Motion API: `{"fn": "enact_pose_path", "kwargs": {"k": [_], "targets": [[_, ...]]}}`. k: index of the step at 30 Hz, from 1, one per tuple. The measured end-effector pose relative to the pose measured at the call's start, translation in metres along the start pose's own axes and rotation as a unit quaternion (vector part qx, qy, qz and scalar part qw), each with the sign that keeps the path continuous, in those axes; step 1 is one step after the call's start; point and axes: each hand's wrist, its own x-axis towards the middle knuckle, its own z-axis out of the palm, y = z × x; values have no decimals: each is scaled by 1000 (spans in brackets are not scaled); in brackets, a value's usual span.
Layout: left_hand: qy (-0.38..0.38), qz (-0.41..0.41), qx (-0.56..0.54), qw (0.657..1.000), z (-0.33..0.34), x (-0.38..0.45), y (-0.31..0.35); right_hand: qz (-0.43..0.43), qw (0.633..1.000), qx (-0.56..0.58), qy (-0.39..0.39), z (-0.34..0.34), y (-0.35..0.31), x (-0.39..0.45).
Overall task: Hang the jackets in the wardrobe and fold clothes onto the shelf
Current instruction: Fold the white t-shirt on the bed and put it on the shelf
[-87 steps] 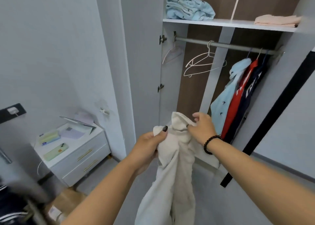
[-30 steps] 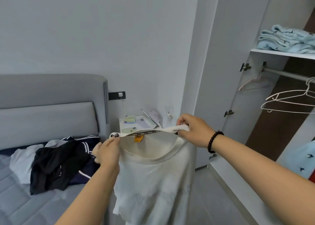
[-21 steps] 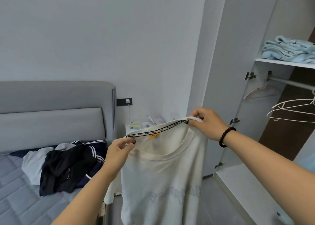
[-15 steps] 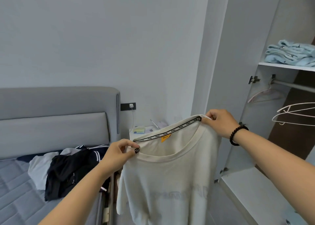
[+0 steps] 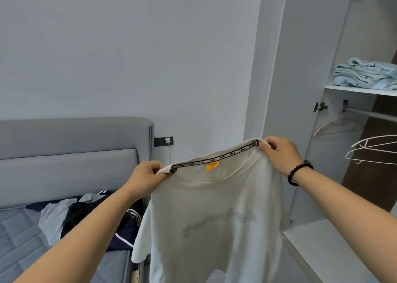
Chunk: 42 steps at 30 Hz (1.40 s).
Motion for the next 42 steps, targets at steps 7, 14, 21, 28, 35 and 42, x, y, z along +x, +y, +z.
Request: {"fn": "enact_pose_path", "kwargs": {"k": [7, 14, 21, 28, 35, 42], "targets": [[94, 8, 0, 996, -2, -3, 4, 6, 999, -32, 20, -6, -9, 1], [100, -49, -237, 965, -20, -32, 27, -28, 999, -15, 13, -2, -33, -11], [243, 13, -257, 935, -86, -65, 62, -115, 992, 44, 28, 0, -80, -18], [286, 163, -22, 944, -179, -134, 61, -182, 973, 133, 35, 20, -135, -42], [340, 125, 76, 929, -230, -173, 10, -214, 957, 176, -85, 92, -179, -71], [341, 14, 103, 934, -277, -187, -84, -282, 914, 199, -210, 187, -207, -79]]}}
